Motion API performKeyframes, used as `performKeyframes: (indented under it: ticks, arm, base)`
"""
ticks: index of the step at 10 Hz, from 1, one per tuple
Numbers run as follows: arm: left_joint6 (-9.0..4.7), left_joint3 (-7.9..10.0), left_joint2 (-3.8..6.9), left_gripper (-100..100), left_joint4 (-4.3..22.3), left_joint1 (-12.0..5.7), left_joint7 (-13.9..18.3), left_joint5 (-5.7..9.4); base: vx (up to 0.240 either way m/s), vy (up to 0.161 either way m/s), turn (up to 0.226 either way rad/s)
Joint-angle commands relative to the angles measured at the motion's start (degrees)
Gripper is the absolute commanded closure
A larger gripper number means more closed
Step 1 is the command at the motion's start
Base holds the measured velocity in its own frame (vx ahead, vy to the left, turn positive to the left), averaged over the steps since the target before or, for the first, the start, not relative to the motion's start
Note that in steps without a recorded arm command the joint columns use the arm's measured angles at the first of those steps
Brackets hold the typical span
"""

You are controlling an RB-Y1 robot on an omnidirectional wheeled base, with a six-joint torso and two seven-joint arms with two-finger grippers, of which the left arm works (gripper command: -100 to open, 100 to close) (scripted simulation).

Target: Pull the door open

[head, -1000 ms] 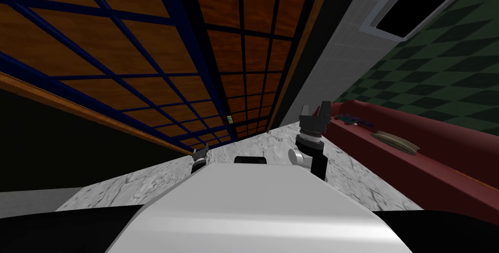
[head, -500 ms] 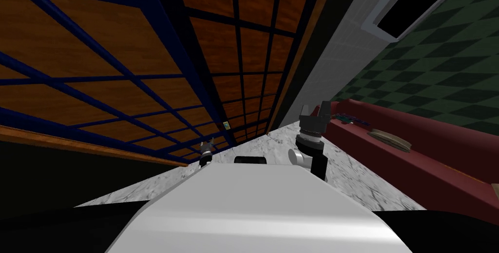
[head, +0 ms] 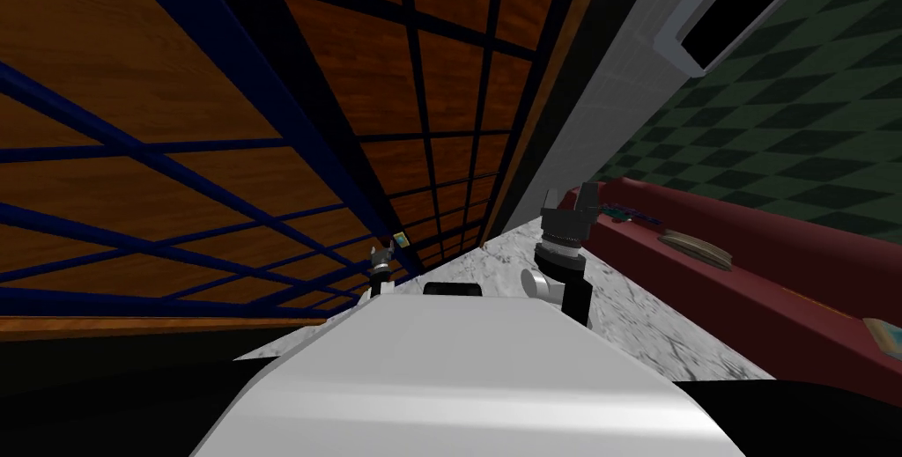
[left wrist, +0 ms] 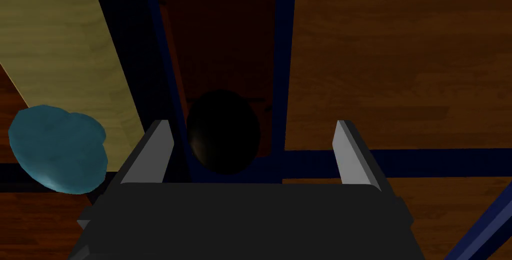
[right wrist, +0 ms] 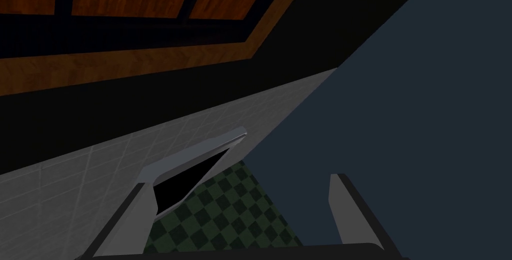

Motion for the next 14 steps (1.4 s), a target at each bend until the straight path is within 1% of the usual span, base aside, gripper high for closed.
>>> performKeyframes:
  ticks: [1,2,7,9,10,11,14]
  arm:
    - [0.0,0.0,0.0,-100,0.0,0.0,0.0,0.0]
    - [0.0,0.0,0.0,100,0.0,0.0,0.0,0.0]
    - [0.0,0.0,0.0,100,0.0,0.0,0.0,0.0]
    - [0.19,0.5,0.41,100,0.7,1.69,1.4,0.55]
    - [0.19,0.5,0.41,100,0.7,1.69,1.4,0.55]
    - [0.25,0.81,0.67,100,0.9,2.4,2.0,0.81]
    - [0.34,1.25,1.06,100,1.2,3.46,3.0,1.23]
  base:
    - [0.083,0.016,-0.005]
    - [-0.018,-0.007,0.004]
    - [-0.012,-0.006,-0.008]
    - [-0.132,-0.021,0.018]
    - [-0.12,-0.027,0.038]
    - [-0.133,-0.055,0.055]
    - [-0.134,-0.023,0.034]
